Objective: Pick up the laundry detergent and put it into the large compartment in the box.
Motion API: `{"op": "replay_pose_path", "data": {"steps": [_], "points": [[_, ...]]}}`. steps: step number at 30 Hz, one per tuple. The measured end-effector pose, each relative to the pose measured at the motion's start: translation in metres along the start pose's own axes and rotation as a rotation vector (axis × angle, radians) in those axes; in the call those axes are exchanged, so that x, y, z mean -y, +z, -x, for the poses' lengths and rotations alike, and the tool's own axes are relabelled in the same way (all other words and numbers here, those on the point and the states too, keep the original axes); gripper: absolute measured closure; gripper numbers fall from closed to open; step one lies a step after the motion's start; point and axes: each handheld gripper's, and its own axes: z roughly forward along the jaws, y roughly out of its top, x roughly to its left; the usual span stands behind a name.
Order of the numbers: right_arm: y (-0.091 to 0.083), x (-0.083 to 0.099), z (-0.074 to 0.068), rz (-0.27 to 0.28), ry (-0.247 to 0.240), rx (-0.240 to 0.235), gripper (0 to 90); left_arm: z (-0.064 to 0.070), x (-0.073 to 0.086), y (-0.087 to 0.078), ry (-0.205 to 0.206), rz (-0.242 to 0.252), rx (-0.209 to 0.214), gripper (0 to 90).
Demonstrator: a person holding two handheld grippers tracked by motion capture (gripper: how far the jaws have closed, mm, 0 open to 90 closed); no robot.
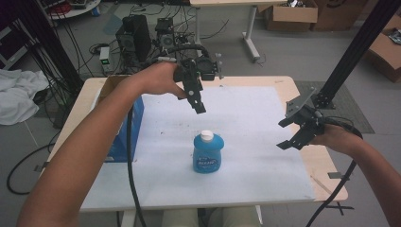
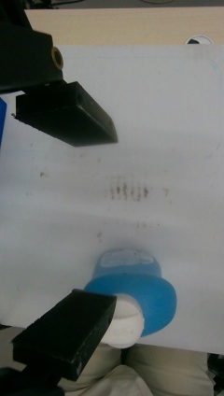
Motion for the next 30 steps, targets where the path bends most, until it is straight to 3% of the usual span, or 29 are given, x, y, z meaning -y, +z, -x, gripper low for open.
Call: {"op": "replay_pose_path", "data": {"steps": [5,11,30], "points": [[0.001,-0.002,-0.002,0.0,-0.005,0.0,16.0,0.01,-0.005,-0.001,0.019,0.009,0.005,19.2],[0.002,-0.002,-0.004,0.001,-0.01,-0.003,16.0,0.024,-0.009,0.001,0.031,0.023,0.039,18.1],[0.005,-0.005,-0.006,0.005,-0.021,-0.007,16.0,0.053,-0.017,0.023,0.086,-0.019,0.06,18.2]]}}
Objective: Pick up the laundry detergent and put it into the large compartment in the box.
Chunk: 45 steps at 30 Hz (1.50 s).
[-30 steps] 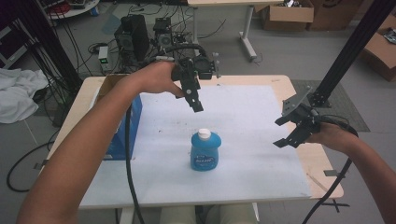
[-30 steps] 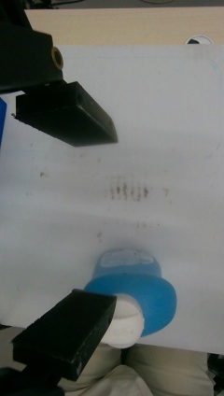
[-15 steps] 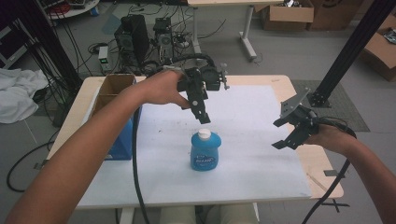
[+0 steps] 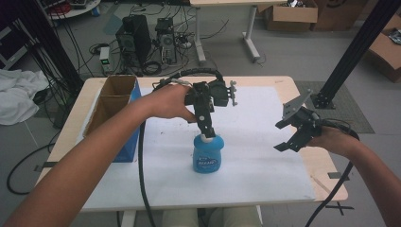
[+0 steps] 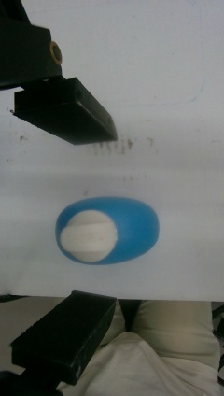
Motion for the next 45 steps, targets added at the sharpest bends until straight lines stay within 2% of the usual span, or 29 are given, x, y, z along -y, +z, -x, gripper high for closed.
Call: {"op": "replay_pose_path", "data": {"steps": [16,25,38,45], "points": [[0.002,0.002,0.0,-0.001,0.005,0.0,16.1,0.006,0.001,0.027,-0.017,-0.03,-0.002,18.1],[0.004,0.001,-0.001,-0.003,0.008,-0.003,16.1,0.007,0.004,0.039,-0.02,-0.027,0.008,18.0],[0.006,0.0,-0.001,-0.001,0.004,-0.007,16.1,0.01,0.005,0.055,-0.011,-0.056,0.009,18.1],[0.006,0.001,-0.001,0.001,0.004,-0.007,16.1,0.01,0.007,0.062,-0.025,-0.06,0.014,18.1]]}}
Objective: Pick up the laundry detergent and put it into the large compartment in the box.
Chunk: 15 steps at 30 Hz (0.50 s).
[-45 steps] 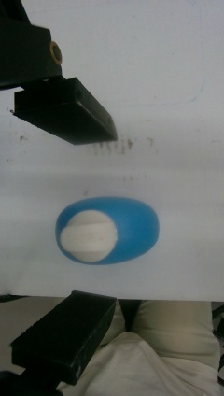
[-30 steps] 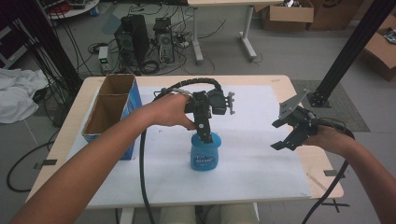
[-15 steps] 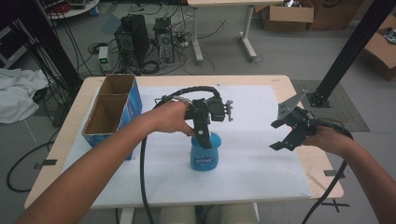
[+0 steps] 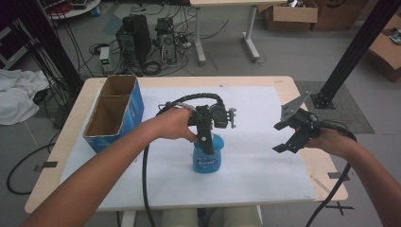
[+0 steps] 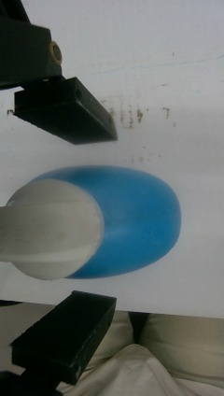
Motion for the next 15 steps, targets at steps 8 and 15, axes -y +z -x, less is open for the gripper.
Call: {"op": "replay_pose_path", "data": {"steps": [8,15], "points": [[0.002,0.001,0.0,0.001,0.001,0.0,16.1,0.0,0.001,0.007,-0.001,-0.014,-0.008,18.2],[0.002,0.001,0.0,0.002,-0.001,-0.001,16.1,0.0,0.001,0.011,-0.006,-0.018,-0.001,18.1]]}}
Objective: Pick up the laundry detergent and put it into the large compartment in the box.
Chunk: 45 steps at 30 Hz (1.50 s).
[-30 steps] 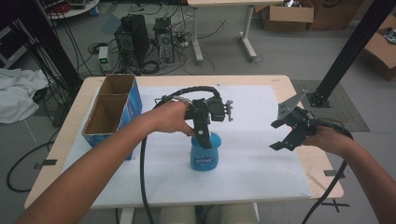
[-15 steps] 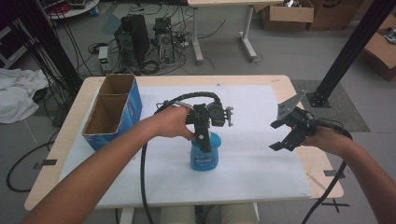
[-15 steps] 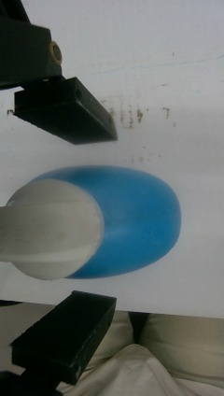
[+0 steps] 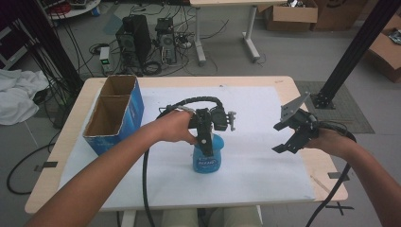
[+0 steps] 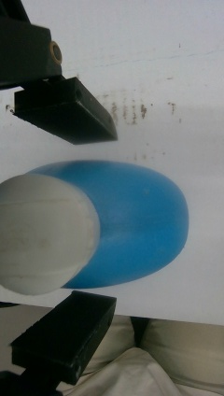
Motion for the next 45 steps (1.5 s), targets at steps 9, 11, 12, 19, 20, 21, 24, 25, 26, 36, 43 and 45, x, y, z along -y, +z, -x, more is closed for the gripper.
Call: {"op": "replay_pose_path", "data": {"steps": [9,11,12,19,20,21,24,25,26,36,43,45], "points": [[0.0,0.0,0.0,-0.002,0.002,0.0,16.1,0.0,0.001,0.008,-0.004,-0.009,0.001,18.1],[0.001,0.0,0.0,-0.004,0.003,0.0,16.1,0.0,0.001,0.009,-0.005,-0.014,0.002,18.1],[0.001,0.0,0.0,-0.002,0.0,0.001,16.1,0.001,0.001,0.01,-0.004,-0.015,-0.002,18.2],[0.0,0.0,0.0,-0.001,0.002,0.001,16.3,0.001,0.001,0.011,-0.005,-0.013,-0.006,18.4],[0.001,0.0,-0.001,0.0,0.002,0.001,16.3,0.001,0.001,0.011,-0.005,-0.013,-0.006,18.5],[0.001,0.0,-0.001,-0.001,0.003,0.001,16.3,0.0,0.001,0.012,-0.004,-0.015,-0.006,18.6],[0.0,0.001,-0.001,0.0,0.002,0.001,16.3,0.001,0.001,0.012,-0.005,-0.016,-0.008,19.4],[0.0,0.001,0.0,0.0,0.002,0.001,16.4,0.0,0.0,0.012,-0.005,-0.019,-0.006,19.6],[0.0,0.001,0.0,0.001,0.003,0.001,16.4,0.001,0.0,0.012,-0.005,-0.015,-0.009,19.8],[0.001,0.0,-0.001,0.003,0.002,-0.001,16.4,0.0,0.001,0.012,-0.008,-0.013,-0.013,23.2],[0.002,0.001,-0.001,0.0,0.003,-0.002,16.4,0.0,0.0,0.012,-0.007,-0.017,-0.014,24.6],[0.002,0.001,-0.001,0.004,0.003,-0.002,16.4,0.0,0.001,0.012,-0.007,-0.015,-0.018,24.9]]}}
